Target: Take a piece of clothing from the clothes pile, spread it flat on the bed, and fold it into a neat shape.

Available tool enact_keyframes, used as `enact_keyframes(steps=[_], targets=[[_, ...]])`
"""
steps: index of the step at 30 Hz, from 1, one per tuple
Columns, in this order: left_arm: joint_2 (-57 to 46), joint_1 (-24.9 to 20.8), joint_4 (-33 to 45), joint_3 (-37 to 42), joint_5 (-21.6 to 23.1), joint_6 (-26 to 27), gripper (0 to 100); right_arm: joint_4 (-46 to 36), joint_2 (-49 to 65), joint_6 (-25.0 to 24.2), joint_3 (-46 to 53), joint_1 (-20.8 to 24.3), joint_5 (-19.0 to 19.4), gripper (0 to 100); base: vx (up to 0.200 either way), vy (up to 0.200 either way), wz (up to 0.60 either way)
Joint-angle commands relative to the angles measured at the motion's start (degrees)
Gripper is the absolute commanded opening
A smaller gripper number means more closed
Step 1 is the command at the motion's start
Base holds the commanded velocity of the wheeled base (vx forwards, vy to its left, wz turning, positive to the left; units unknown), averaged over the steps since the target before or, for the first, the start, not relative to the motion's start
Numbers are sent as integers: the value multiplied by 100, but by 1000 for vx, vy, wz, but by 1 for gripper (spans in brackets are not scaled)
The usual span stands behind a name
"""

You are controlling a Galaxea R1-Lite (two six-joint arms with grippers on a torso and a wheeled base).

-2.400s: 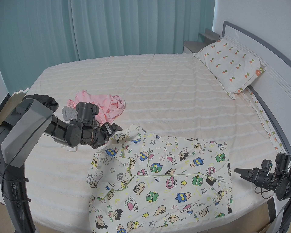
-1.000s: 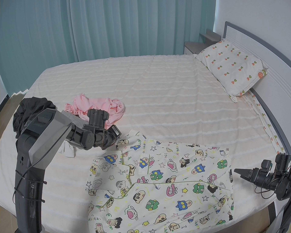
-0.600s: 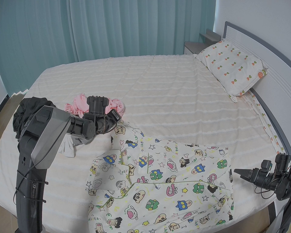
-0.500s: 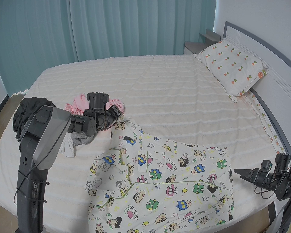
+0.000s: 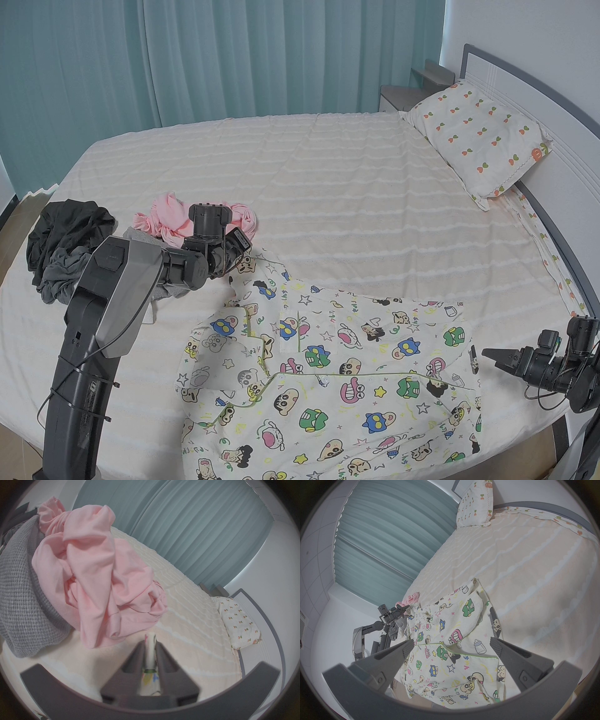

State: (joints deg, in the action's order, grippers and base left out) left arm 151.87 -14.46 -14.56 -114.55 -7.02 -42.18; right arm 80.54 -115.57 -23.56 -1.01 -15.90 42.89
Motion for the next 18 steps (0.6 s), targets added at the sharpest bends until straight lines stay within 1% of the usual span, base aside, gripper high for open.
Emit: enact_keyframes(steps=[1,4,7,8,9,11,12,13,14,15,16,18], targets=[[27,40,5,-4,-98,-18,100,-4,8,1,101,-1,0,100,0,0,0],[-228,136,111,-4,-150,-10,100,-12,17,1,101,-1,0,100,0,0,0],[-703,250,445,-4,-115,-62,100,-12,17,-8,101,-1,0,100,0,0,0],[-703,250,445,-4,-115,-62,100,-12,17,-8,101,-1,0,100,0,0,0],[-1142,321,489,-4,-1,-80,100,-12,25,-8,101,-1,0,100,0,0,0],[-1617,347,454,619,263,-80,100,-12,34,-8,101,-10,0,100,0,0,0],[-1705,347,436,742,315,-80,100,-12,34,1,101,-10,-8,100,0,0,0],[-2197,374,313,1436,614,-80,100,-12,43,1,101,-19,-17,100,0,0,0],[-2197,374,313,1436,614,-80,100,-12,43,1,101,-19,-17,100,0,0,0],[-2953,391,-47,2693,1159,-54,100,-12,52,10,101,-36,-44,100,0,0,0],[-3269,382,-258,3317,1335,-27,100,-12,43,19,101,-36,-96,100,0,0,0],[-3779,347,-689,4398,1493,-27,100,-12,25,62,101,-36,-246,100,0,0,0]])
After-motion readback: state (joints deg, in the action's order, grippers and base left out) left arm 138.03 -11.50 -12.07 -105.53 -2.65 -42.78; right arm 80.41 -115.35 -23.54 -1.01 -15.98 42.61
